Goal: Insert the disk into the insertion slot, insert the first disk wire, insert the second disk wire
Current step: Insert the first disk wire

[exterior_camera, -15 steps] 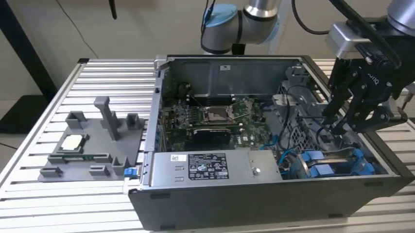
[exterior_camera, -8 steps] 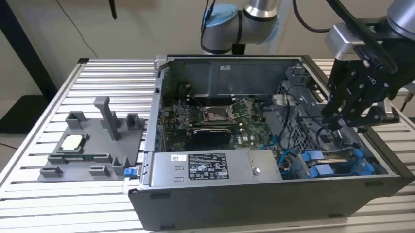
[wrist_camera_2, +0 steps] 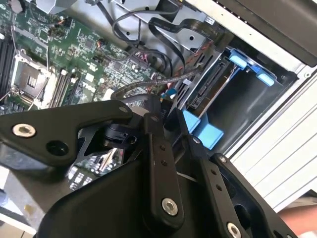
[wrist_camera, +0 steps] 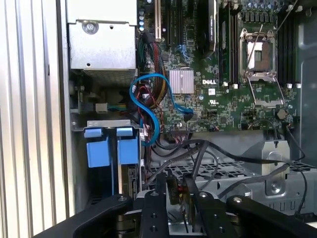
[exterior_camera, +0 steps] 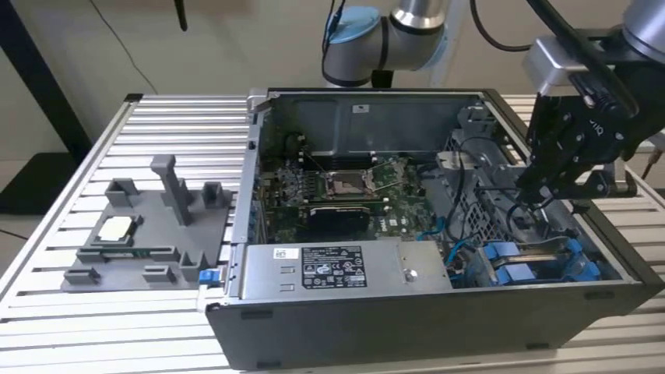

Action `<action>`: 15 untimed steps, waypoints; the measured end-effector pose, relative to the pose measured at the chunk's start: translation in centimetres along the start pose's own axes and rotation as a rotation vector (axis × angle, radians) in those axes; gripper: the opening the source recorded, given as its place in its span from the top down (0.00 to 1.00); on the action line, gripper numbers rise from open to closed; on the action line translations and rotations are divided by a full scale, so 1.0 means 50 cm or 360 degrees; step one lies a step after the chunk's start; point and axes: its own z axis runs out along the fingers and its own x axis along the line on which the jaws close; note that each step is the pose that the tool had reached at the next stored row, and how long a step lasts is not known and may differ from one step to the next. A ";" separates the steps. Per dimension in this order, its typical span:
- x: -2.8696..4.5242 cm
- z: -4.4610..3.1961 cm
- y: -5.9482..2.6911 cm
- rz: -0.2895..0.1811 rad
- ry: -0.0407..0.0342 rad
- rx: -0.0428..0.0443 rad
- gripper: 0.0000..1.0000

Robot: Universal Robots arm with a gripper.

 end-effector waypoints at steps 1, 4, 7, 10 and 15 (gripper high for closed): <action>0.000 0.000 0.000 0.0001 0.0000 -0.0003 0.72; 0.000 -0.001 -0.002 0.0003 0.0000 -0.0018 0.72; -0.001 -0.003 -0.004 0.0006 0.0001 -0.0035 0.72; -0.001 -0.003 -0.008 0.0007 0.0001 -0.0038 0.72; -0.001 -0.003 -0.010 0.0007 0.0001 -0.0038 0.74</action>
